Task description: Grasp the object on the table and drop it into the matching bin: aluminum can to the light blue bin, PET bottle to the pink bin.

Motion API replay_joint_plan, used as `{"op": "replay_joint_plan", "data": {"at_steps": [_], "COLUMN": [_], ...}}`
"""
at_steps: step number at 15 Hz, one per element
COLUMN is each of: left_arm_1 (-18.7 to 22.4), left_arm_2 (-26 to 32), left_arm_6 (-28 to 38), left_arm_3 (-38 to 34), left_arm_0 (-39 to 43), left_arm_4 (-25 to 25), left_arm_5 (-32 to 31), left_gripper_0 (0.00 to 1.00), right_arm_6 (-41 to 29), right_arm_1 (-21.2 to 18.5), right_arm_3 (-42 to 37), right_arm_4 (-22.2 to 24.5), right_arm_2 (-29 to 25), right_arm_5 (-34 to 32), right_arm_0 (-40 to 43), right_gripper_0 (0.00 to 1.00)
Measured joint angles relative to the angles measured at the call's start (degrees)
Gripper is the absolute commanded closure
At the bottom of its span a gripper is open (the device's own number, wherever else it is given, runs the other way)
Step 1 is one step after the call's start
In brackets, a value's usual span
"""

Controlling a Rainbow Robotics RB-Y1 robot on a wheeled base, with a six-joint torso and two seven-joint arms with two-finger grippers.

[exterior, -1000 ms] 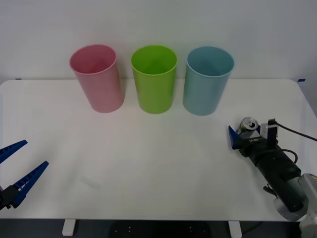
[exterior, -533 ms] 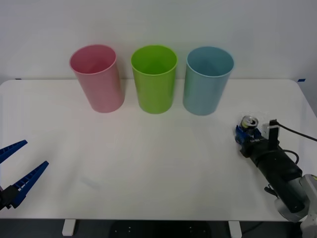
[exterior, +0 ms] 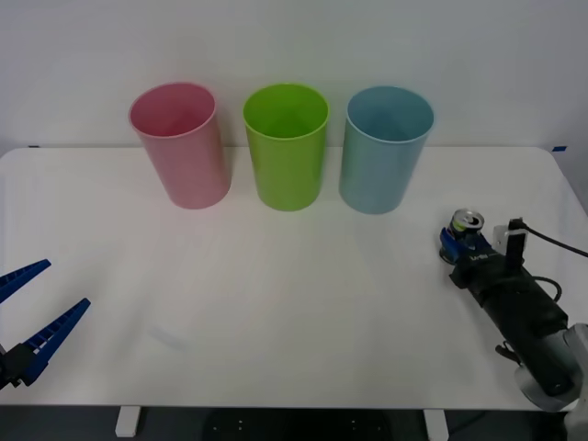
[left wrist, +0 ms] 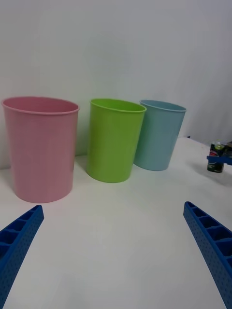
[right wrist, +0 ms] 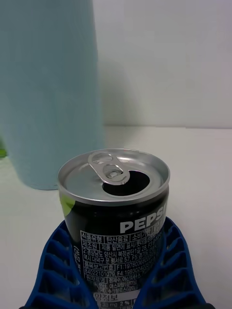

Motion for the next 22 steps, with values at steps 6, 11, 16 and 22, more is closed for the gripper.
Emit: {"op": "replay_joint_plan", "data": {"at_steps": [6,11,16,22], "left_arm_1": [0.0,0.0,0.0,0.0], "left_arm_2": [0.0,0.0,0.0,0.0], "left_arm_6": [0.0,0.0,0.0,0.0], "left_arm_3": [0.0,0.0,0.0,0.0], "left_arm_0": [0.0,0.0,0.0,0.0], "left_arm_4": [0.0,0.0,0.0,0.0], "left_arm_5": [0.0,0.0,0.0,0.0], "left_gripper_0": [0.0,0.0,0.0,0.0], "right_arm_6": [-11.38,-21.0,-32.02,-35.7], "right_arm_1": [-0.06,-0.35,-2.44,-9.68], "right_arm_3": [-12.4,-21.67,-30.56,-34.38], "right_arm_4": [3.65,6.87,10.72,12.09], "right_arm_2": [0.44,-0.91,-1.82,-1.91], "right_arm_5": [-2.84,-6.3,-7.23,-7.4], "right_arm_0": [5.56,7.41,7.63,3.97], "right_gripper_0": [1.0,1.0,1.0,1.0]}}
